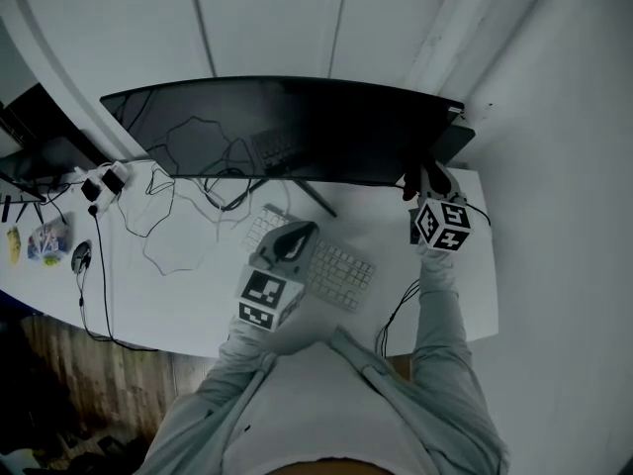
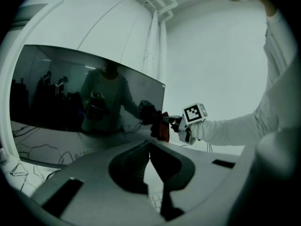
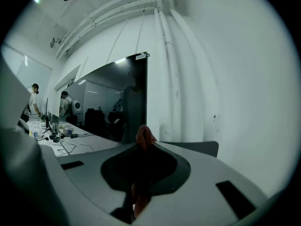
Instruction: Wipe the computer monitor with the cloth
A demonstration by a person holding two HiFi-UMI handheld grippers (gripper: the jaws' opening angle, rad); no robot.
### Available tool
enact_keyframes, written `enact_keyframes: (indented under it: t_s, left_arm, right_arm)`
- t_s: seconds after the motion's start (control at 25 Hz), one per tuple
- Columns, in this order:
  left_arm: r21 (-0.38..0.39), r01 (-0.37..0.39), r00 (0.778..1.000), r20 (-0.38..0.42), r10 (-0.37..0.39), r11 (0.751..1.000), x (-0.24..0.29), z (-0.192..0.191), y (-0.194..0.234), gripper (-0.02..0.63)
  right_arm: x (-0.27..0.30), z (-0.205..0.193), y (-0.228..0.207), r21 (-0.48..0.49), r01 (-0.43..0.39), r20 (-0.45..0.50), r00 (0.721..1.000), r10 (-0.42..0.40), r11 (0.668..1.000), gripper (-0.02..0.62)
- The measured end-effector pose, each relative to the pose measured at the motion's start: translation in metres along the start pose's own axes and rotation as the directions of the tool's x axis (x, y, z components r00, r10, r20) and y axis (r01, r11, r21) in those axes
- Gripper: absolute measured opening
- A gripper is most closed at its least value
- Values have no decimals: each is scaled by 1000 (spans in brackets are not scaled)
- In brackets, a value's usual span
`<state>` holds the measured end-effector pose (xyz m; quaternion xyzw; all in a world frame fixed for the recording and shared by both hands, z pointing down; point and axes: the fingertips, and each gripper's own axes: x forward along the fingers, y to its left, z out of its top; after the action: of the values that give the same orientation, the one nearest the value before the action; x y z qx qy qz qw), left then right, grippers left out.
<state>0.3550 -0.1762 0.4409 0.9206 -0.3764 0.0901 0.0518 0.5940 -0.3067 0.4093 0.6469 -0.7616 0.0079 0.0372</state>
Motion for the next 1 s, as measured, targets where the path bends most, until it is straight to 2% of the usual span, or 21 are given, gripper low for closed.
enact_keyframes:
  t_s: [0.64, 1.0]
  left_arm:
    - [4, 40, 996, 77, -40, 999, -11, 27, -28, 21]
    - [19, 51, 995, 80, -52, 999, -18, 31, -33, 21]
  right_arm:
    - [-24, 131, 0, -115, 81, 160, 985, -62, 990, 38]
    - [-31, 177, -3, -162, 119, 213, 974, -83, 980, 38]
